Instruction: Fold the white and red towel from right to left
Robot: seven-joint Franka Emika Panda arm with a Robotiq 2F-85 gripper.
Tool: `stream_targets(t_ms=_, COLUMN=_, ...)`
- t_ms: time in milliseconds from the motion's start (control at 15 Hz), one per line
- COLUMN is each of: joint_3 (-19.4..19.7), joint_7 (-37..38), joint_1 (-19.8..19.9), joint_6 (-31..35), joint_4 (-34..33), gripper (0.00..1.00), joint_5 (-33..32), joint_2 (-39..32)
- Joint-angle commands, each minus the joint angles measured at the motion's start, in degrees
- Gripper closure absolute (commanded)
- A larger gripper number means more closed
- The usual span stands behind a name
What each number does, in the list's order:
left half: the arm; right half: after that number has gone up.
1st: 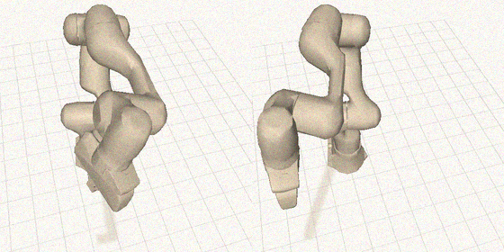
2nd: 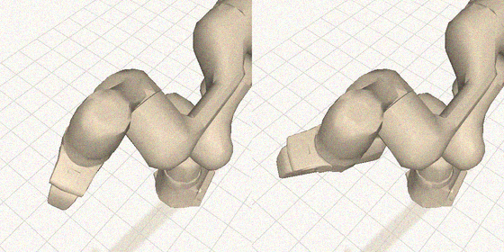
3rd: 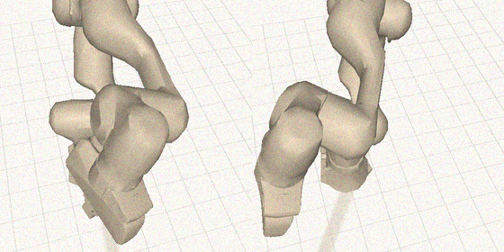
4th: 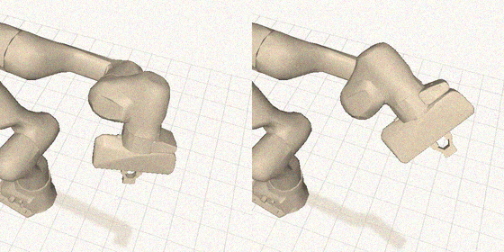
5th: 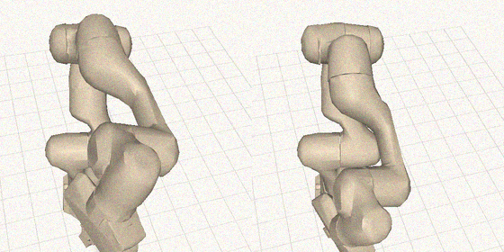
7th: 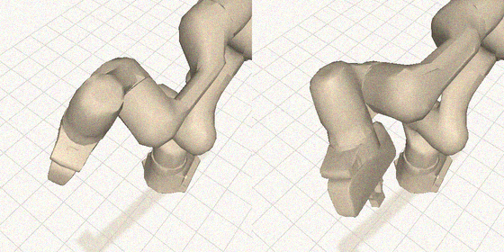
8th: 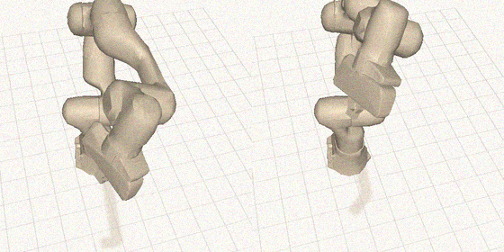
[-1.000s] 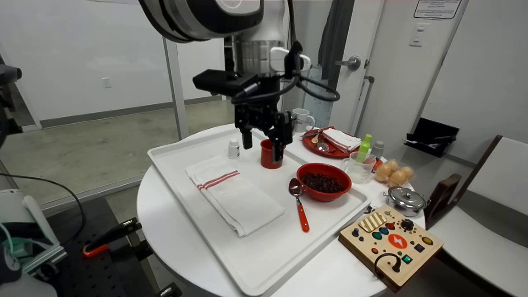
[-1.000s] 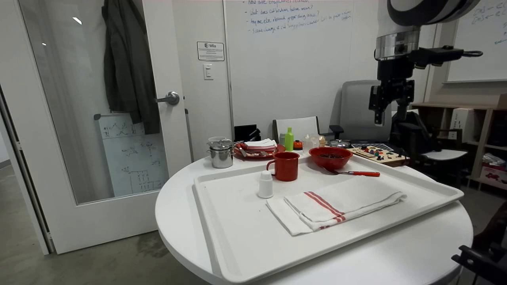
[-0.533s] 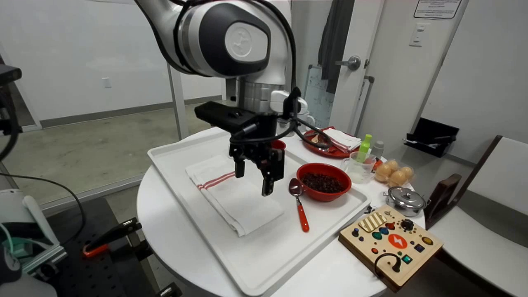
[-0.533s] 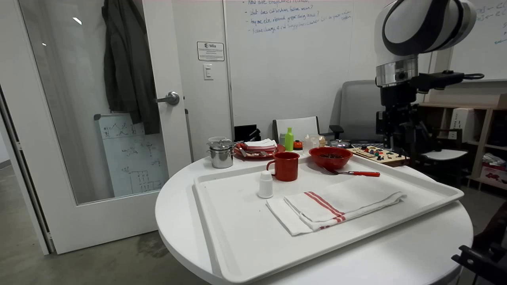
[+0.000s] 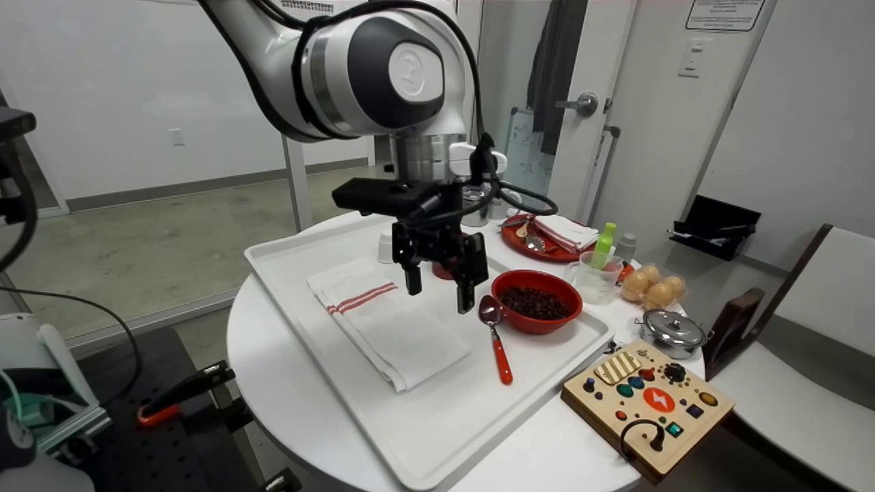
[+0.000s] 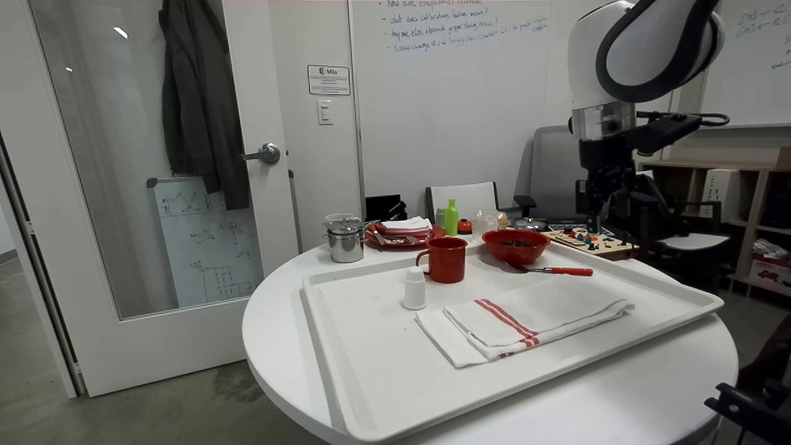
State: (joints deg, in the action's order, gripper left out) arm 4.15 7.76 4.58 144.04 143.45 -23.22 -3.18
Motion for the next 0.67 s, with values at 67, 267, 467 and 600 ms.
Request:
stream_targets(t_ms=67, joint_3=0.5, joint_7=0.3, joint_1=-0.7, joint_6=0.0, joint_4=-0.3, gripper=0.0, joint_5=-0.1, joint_2=-1.1)
stream_targets(t_ms=267, joint_3=0.6, joint_7=0.3, joint_1=-0.8, joint_6=0.0, joint_4=-0.7, gripper=0.0, joint_5=-0.1, joint_2=-2.1)
stream_targets(t_ms=467, joint_3=1.4, joint_7=8.5, joint_1=-1.4, joint_6=-1.9, joint_4=0.2, gripper=0.0, joint_5=-6.1, joint_2=0.1)
stream_targets(t_ms=600, joint_3=1.2, joint_7=10.6, joint_1=-1.4, joint_6=-1.5, joint_4=-0.2, gripper=0.0, joint_5=-7.5, joint_2=-1.3)
